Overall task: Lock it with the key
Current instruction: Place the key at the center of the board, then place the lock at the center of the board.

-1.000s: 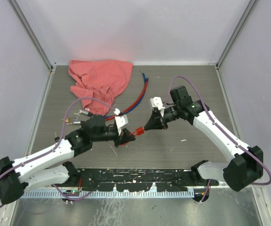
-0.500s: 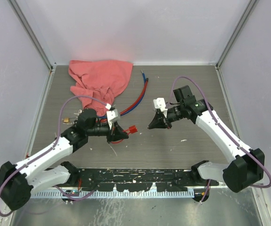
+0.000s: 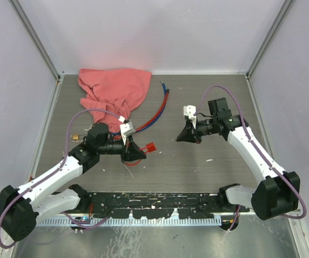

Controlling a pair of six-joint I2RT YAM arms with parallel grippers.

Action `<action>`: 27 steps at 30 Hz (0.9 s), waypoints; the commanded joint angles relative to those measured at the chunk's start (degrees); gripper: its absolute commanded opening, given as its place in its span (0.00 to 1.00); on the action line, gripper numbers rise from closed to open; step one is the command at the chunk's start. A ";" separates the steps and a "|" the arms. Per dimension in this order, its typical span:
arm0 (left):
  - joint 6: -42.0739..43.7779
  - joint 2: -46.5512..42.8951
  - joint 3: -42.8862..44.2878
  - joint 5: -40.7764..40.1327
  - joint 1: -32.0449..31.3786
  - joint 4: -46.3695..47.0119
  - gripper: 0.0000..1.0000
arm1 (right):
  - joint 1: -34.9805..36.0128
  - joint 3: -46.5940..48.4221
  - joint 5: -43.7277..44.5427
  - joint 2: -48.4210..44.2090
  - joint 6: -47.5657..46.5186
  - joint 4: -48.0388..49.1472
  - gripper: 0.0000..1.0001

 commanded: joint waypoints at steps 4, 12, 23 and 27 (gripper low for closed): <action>-23.14 8.22 -1.88 -13.58 0.12 22.46 0.00 | -8.47 -6.21 -3.46 -1.10 18.46 16.47 0.01; -41.06 32.93 15.71 -20.33 -0.94 25.60 0.00 | -18.38 -7.87 1.88 4.59 37.50 30.21 0.01; -50.85 64.59 50.23 -33.31 -8.19 18.45 0.00 | -27.24 5.76 5.62 21.51 44.29 29.28 0.01; -52.59 71.93 61.19 -38.42 -9.29 12.18 0.00 | -28.35 4.14 13.41 24.40 53.57 38.44 0.02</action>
